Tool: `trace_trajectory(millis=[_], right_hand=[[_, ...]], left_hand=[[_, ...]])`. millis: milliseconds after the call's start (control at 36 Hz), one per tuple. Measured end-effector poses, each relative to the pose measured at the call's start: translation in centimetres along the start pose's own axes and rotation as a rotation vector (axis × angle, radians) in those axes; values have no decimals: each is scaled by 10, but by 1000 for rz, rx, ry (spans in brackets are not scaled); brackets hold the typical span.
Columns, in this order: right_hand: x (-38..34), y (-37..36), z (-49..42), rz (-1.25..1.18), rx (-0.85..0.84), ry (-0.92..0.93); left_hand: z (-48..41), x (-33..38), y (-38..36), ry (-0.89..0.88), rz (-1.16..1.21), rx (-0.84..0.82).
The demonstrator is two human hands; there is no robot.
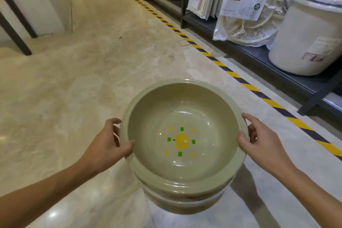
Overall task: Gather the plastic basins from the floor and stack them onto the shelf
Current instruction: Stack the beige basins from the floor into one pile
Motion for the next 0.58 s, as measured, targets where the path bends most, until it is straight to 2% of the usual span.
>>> trace_trajectory(millis=[583], right_hand=[[41, -42, 17, 78, -113, -43]], left_hand=[[0, -32, -41, 11, -199, -37]])
Point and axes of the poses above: each hand's wrist, its own z-axis away from the middle knuckle, its own y-axis out of the back of the hand, x = y × z, the point moved 9 cm from there along -z, towards the middle knuckle, and after that the axes turned 7 degrees about y, right-handed, at the moved point
